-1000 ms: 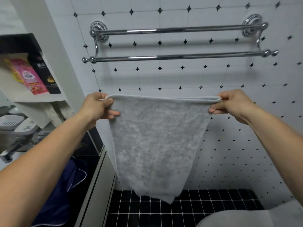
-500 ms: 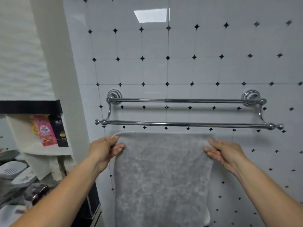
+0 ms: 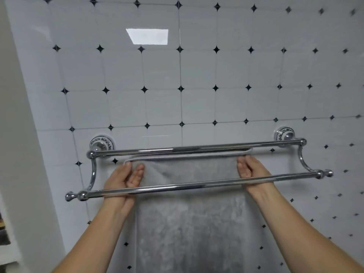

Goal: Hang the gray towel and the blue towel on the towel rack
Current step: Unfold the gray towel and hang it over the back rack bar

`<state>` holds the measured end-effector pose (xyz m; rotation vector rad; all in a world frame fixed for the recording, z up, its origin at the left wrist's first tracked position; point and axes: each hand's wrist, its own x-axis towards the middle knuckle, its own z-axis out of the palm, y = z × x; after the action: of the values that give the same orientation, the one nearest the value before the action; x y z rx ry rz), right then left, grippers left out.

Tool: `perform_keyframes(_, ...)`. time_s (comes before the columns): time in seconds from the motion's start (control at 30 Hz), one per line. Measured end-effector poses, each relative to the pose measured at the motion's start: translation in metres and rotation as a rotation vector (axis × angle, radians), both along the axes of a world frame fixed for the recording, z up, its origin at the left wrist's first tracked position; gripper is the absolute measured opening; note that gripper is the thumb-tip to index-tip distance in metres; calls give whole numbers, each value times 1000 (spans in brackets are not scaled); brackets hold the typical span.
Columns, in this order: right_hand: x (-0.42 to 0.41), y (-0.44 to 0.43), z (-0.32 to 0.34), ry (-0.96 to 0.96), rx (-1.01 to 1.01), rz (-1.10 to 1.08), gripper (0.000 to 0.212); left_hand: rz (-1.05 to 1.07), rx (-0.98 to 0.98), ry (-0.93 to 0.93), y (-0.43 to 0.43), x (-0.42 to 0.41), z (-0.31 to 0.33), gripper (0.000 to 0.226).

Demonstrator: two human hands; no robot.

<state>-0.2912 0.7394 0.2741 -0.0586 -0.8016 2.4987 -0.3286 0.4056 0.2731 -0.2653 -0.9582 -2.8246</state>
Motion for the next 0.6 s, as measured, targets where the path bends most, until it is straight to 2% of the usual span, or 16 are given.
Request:
perform_keyframes(0.13, -18, 0, 20, 91, -48, -40, 24, -24, 128, 71, 13, -18, 22, 31)
perform_keyframes(0.2, -25, 2, 30, 113, -63, 1, 26, -24, 194, 102, 17, -22, 31, 28)
perform_keyframes(0.3, -33, 2, 43, 119, -78, 84, 8, -15, 283, 101, 19, -28, 44, 17)
perform_keyframes(0.4, -37, 1, 52, 219, -75, 152, 5, -27, 316, 136, 21, -30, 51, 8)
perform_keyframes(0.47, -36, 4, 50, 277, -39, 185, 13, -37, 304, 196, 23, -29, 51, 11)
perform_keyframes(0.6, -32, 15, 29, 388, -46, 219, 39, -114, 357, 340, 23, -21, 37, 34)
